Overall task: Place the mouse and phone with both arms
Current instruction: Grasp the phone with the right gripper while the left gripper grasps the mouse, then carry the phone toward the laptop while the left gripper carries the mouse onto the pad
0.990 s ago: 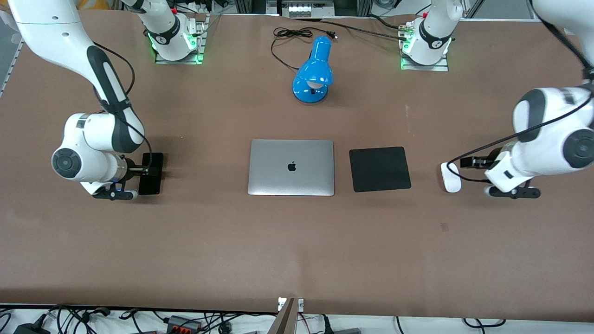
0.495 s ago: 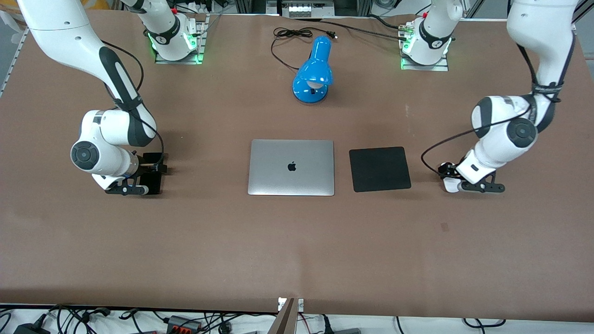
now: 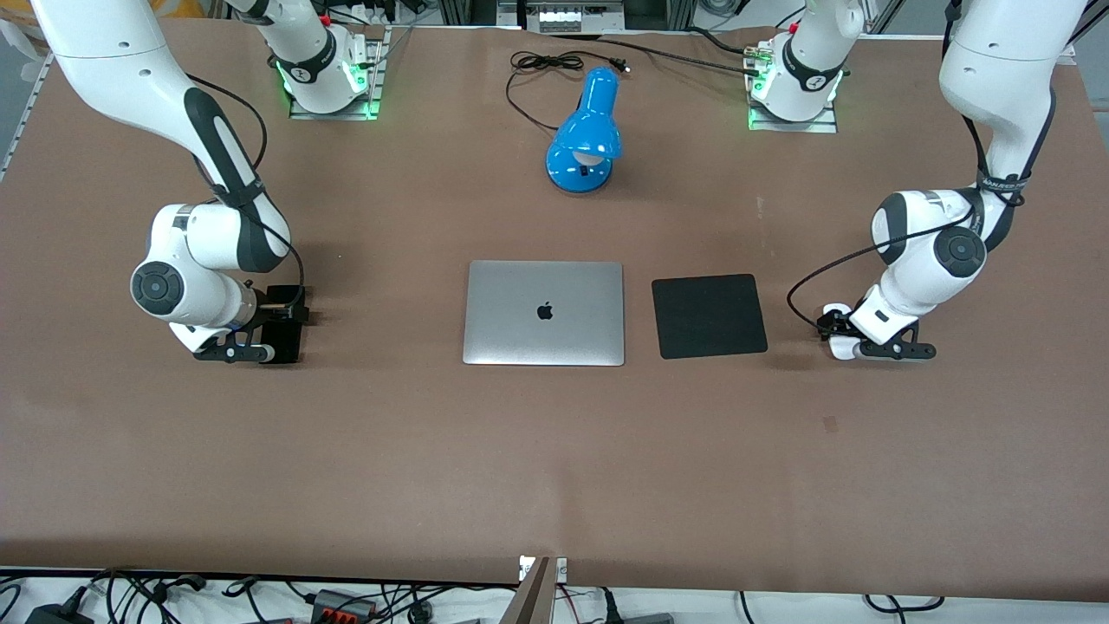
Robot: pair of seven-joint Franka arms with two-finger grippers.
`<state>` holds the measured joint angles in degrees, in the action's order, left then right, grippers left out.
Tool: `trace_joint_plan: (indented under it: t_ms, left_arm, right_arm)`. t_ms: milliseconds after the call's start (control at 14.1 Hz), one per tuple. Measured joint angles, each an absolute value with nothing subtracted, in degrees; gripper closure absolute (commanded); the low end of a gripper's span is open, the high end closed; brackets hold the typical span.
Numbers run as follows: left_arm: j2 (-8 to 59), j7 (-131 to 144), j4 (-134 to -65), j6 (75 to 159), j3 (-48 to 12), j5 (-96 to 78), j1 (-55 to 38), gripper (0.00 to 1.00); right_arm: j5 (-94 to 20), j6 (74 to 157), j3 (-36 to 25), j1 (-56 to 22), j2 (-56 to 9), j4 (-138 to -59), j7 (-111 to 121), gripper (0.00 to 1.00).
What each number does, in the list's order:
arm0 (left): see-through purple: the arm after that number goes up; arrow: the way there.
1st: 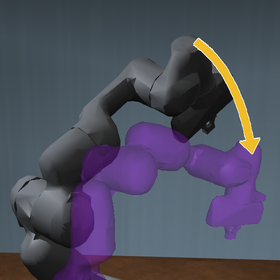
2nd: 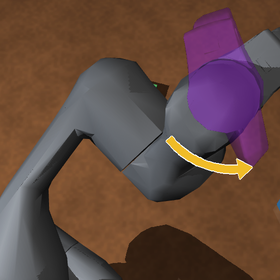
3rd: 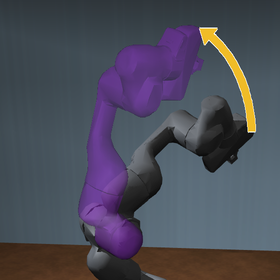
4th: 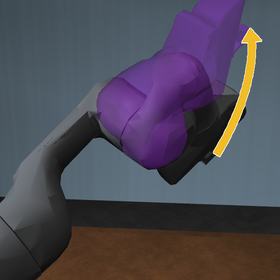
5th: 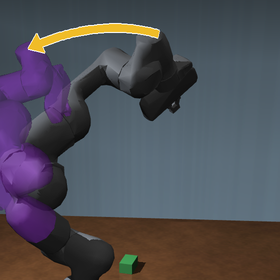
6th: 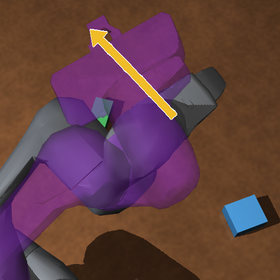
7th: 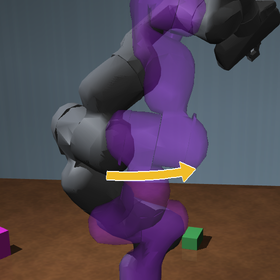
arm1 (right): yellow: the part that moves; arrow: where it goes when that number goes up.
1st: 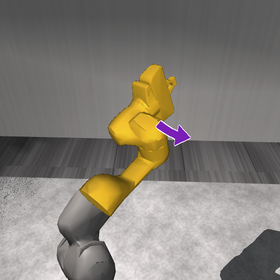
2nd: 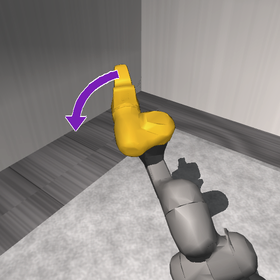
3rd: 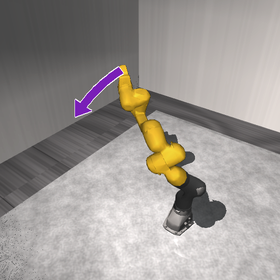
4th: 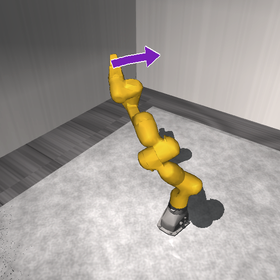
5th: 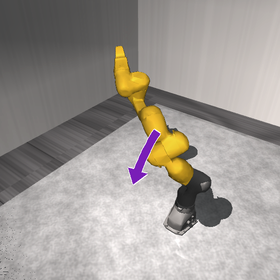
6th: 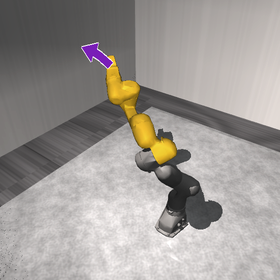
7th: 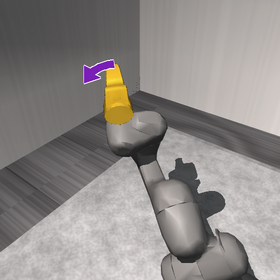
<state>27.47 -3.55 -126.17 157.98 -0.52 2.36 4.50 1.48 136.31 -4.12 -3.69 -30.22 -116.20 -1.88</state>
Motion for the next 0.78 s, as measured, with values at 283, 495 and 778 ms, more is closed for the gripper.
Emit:
trace_joint_plan:
  t_ms: [283,495,778]
  left_arm:
    - [27.65,-3.52,-126.24,158.51,-0.74,2.36,4.47,0.61]
    - [27.27,-3.52,-125.96,158.77,-0.80,2.36,4.40,0.61]
    - [23.98,-3.52,-121.47,148.41,-1.02,2.36,3.95,0.61]
  right_arm:
    - [1.48,138.26,-4.06,-3.71,-30.19,-117.25,-1.72,0.67]
    - [1.52,138.71,-3.84,-3.93,-29.42,-116.64,-1.58,0.74]
    - [1.11,132.09,-2.24,-7.61,-29.45,-111.51,-3.26,0.73]
